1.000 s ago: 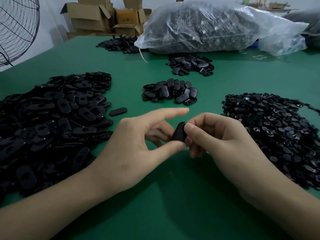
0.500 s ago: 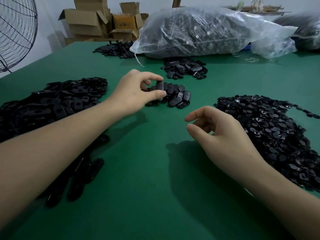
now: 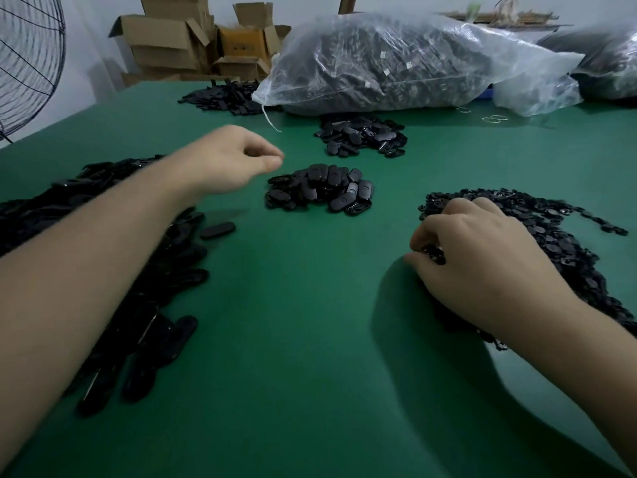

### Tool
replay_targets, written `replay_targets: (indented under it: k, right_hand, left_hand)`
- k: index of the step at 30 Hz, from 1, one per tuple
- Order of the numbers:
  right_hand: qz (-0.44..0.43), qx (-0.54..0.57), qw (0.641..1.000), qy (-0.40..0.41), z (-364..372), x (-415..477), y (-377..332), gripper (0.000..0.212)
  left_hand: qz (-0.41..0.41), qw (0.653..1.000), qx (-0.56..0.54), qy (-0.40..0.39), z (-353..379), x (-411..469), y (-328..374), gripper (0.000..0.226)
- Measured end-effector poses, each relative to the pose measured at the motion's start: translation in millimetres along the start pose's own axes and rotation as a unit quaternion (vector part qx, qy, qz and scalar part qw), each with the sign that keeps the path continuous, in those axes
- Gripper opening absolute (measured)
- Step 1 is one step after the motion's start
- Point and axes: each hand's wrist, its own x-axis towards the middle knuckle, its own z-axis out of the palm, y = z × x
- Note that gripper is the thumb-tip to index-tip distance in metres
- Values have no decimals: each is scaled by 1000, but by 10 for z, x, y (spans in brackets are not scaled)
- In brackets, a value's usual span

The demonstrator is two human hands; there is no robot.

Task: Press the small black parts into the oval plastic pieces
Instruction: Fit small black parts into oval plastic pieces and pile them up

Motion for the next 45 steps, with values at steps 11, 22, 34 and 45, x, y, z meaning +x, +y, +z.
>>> replay_targets:
  k: [11, 22, 34, 45]
  right_hand:
    - [0, -99, 995, -9, 91, -7, -43, 39]
    - [-28, -36, 999, 9, 104, 24, -1, 21]
    - [-24, 13, 999, 30, 98, 40, 18, 12]
    - [-50, 120, 990, 63, 85, 21, -39, 2]
  left_hand:
    - [-90, 932, 351, 22, -326, -275, -496, 20]
    - [-90, 925, 368, 6, -285, -249, -531, 16]
    - [-104, 941, 321, -31, -224, -278, -486, 12]
    - [-78, 967, 241, -15, -215, -249, -574, 18]
